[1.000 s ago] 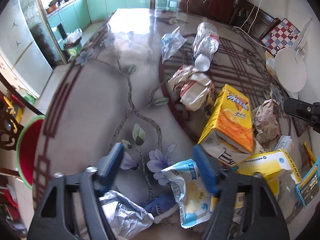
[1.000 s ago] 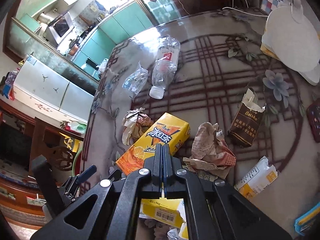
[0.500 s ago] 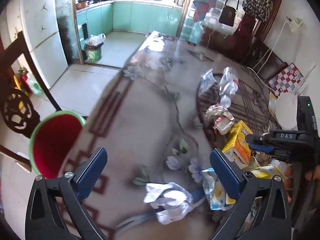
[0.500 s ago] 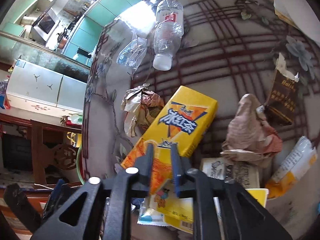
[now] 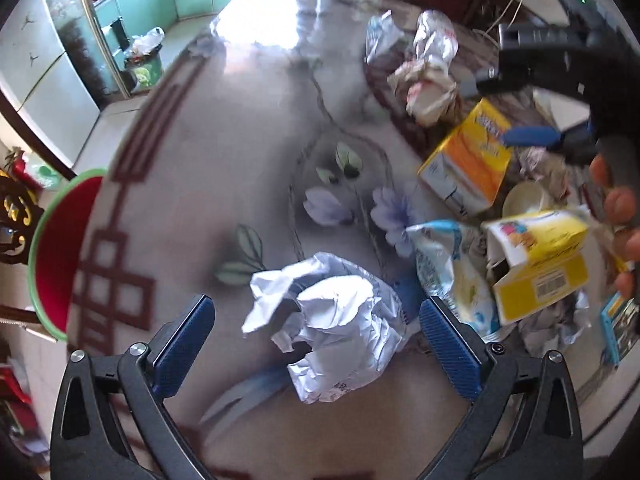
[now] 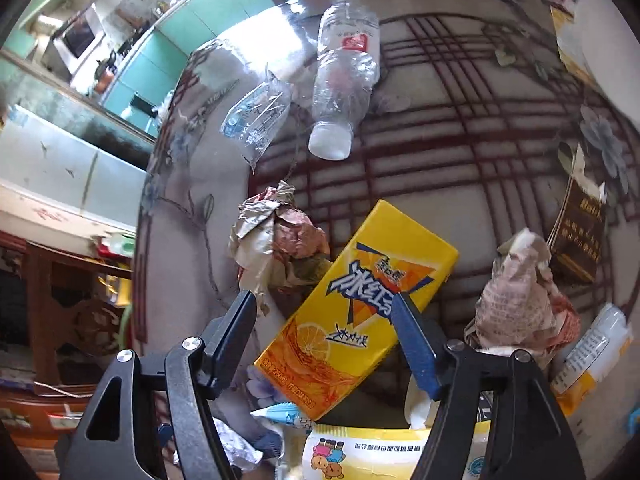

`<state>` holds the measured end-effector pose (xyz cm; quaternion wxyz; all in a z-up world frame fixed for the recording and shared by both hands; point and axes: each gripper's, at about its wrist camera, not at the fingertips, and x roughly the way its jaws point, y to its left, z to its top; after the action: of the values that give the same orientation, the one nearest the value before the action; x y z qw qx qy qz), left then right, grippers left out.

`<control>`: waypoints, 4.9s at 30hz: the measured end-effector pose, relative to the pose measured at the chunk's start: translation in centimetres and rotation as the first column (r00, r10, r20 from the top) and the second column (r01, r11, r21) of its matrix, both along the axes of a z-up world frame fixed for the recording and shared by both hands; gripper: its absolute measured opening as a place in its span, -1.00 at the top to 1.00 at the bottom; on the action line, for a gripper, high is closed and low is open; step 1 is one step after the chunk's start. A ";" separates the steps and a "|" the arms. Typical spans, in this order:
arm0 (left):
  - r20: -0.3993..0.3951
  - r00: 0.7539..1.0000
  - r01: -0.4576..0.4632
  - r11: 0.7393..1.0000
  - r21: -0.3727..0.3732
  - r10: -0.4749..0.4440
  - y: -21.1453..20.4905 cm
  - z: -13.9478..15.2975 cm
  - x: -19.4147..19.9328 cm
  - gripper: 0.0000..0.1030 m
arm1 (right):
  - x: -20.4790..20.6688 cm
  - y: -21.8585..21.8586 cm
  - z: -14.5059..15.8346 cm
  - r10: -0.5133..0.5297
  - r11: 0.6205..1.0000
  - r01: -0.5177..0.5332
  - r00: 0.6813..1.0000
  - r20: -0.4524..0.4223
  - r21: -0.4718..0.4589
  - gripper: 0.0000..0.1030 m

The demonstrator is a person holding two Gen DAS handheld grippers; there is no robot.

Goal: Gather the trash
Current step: 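Grasp the crumpled foil with the left tool while the right tool grasps the yellow iced-tea carton, then carry the foil over the red bucket with the left tool while the right tool lifts the carton, then open the left tool to drop the foil into the red bucket, then grasp the blue-white snack bag with the left tool while the right tool grasps the paper wrapper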

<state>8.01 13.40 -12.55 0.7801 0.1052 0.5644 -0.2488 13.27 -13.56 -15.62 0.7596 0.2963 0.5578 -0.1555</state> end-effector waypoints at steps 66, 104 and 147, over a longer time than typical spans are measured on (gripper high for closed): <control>0.089 0.889 -0.427 0.883 -0.194 0.450 28.6 4.1 11.5 -0.05 | 0.6 26.5 -3.0 0.379 0.901 -0.414 0.897 -0.228 -0.131 -0.57; -0.013 0.861 -0.505 0.853 -0.134 0.508 30.3 -0.8 15.3 -0.74 | 10.9 36.7 0.2 0.604 0.791 -0.611 0.785 0.141 0.015 -0.30; -0.007 0.997 -0.073 0.978 -0.196 0.073 -1.5 1.5 -4.5 -0.89 | -9.3 -5.2 0.6 0.335 0.938 -0.328 0.941 0.047 -0.109 0.42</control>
<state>3.49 11.94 -11.04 0.7954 0.0071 0.5403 -0.2746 3.95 -18.73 -15.04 0.8064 0.1645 0.5664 -0.0433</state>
